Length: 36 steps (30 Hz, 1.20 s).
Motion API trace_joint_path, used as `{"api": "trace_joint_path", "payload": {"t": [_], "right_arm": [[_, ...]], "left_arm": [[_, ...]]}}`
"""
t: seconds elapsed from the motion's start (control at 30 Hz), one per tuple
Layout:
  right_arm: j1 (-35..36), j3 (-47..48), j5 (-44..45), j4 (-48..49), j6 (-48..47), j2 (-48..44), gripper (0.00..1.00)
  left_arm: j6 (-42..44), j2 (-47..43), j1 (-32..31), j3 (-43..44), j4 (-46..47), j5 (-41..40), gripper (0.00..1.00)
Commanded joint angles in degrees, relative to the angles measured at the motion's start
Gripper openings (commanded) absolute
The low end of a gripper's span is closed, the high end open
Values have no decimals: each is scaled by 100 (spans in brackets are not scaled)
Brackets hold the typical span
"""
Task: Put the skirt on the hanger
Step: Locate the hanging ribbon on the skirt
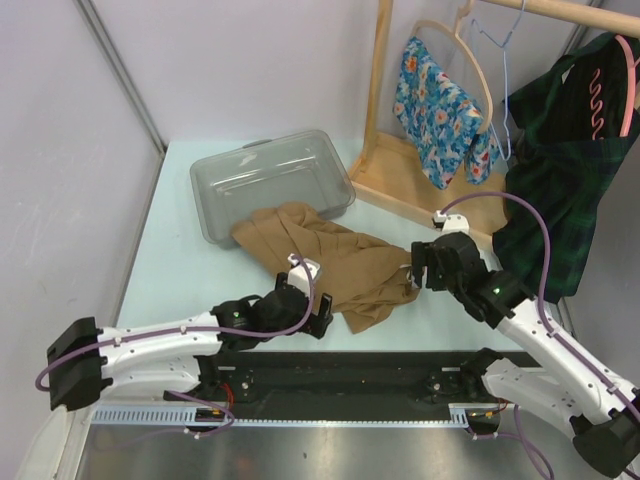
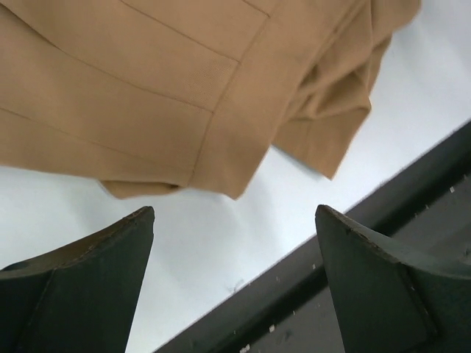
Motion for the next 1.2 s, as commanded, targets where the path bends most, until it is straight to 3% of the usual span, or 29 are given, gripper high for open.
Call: {"api": "trace_joint_path", "payload": {"t": [0.0, 0.13, 0.37, 0.43, 0.53, 0.67, 0.83, 1.0, 1.17], "right_arm": [[-433, -152, -155, 588, -19, 37, 82], [-821, -222, -586, 728, 33, 126, 75], [-1093, -302, -920, 931, 16, 336, 75], [-1172, -354, -1069, 1053, -2, 450, 75], [-1260, -372, -1201, 1194, -19, 582, 75], [-1427, -363, -1351, 1335, -63, 784, 74], [-1480, -372, -1561, 1467, -133, 943, 71], [-1550, -363, -1553, 1598, -186, 1048, 68], [-1700, -363, -1667, 1696, -239, 1189, 59]], "left_arm": [[-61, 261, -71, -88, 841, -670, 93], [-157, 613, -124, 53, 720, -714, 87], [-228, 921, -159, 17, 623, -872, 73], [-202, 1053, -150, 18, 745, -846, 74], [-192, 1211, -150, -18, 1035, -706, 83], [-281, 1571, -159, 9, 1089, -845, 81], [-272, 1862, -159, 158, 922, -1241, 64], [-254, 2081, -150, 386, 772, -1619, 38], [-228, 2012, -159, 571, 632, -1786, 18]]}}
